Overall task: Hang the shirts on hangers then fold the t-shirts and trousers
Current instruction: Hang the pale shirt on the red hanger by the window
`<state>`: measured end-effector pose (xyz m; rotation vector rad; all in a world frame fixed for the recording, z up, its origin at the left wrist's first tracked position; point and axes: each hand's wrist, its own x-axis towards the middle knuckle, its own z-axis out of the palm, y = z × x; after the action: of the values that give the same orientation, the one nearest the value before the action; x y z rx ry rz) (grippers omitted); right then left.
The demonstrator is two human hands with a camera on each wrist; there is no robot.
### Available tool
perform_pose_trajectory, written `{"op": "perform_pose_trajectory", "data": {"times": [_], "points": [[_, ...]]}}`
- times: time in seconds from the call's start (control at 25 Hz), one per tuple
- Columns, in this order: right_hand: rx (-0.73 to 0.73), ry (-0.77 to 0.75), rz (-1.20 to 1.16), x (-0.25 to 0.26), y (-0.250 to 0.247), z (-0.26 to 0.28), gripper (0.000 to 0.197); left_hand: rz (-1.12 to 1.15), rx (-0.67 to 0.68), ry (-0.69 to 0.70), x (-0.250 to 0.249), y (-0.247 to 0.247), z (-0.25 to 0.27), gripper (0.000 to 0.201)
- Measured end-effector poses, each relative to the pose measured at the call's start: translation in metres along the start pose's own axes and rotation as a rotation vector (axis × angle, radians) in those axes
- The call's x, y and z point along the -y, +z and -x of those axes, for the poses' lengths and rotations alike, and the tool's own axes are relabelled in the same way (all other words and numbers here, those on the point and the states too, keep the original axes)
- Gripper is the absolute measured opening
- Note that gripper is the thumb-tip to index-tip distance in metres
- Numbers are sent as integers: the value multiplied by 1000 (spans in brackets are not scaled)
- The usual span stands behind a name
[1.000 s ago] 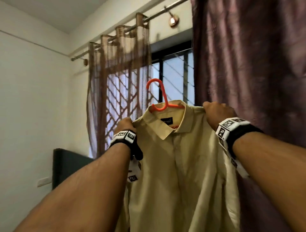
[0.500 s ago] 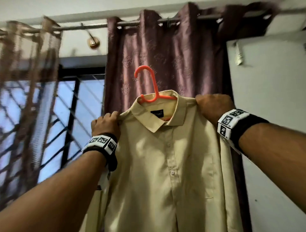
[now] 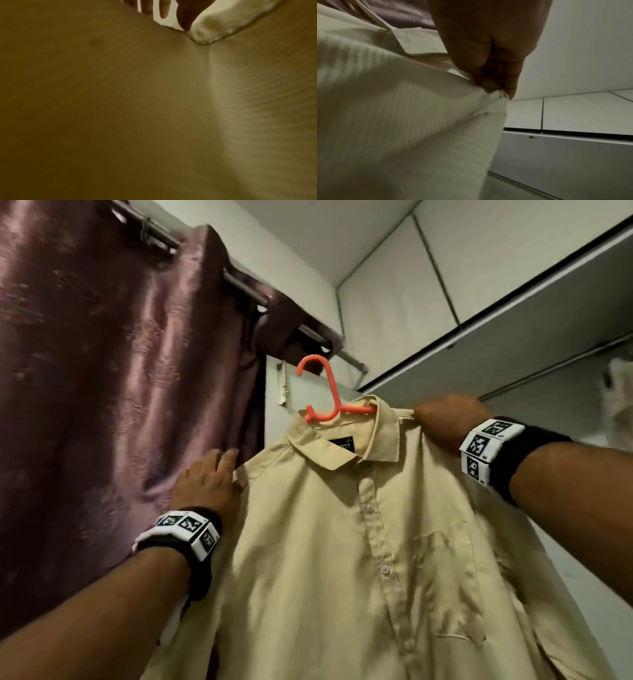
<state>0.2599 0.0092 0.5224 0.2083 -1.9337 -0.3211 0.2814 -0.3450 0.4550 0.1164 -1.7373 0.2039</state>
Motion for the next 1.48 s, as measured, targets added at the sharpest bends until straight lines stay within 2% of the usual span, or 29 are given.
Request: {"op": "perform_pose_trajectory", "data": {"times": [0.2, 0.36, 0.6, 0.76, 0.88, 1.0, 1.2, 1.28, 1.4, 1.48], "points": [[112, 60, 241, -59, 32, 17, 33, 267, 25, 98, -117, 90, -17, 70], [153, 109, 392, -108, 60, 22, 32, 374, 65, 121, -203, 145, -33, 87], [143, 158, 523, -184, 94, 0, 27, 472, 72, 131, -312, 222, -73, 66], [130, 131, 573, -223, 126, -22, 24, 569, 61, 146, -390, 268, -100, 67], [105, 78, 763, -243, 159, -33, 24, 624, 33, 174, -436, 302, -119, 69], [130, 104, 896, -262, 199, -53, 25, 735, 24, 213, -480, 346, -140, 78], [141, 189, 1026, -291, 242, -81, 27, 947, 131, 310, -556, 413, -159, 78], [150, 222, 1066, -302, 263, -90, 27, 1011, 176, 362, -589, 437, -163, 69], [165, 224, 1117, -319, 287, -101, 28, 1306, 239, 369, -636, 456, -164, 61], [141, 219, 1152, -326, 292, -106, 28, 1553, 185, 361, -661, 454, -171, 59]]}}
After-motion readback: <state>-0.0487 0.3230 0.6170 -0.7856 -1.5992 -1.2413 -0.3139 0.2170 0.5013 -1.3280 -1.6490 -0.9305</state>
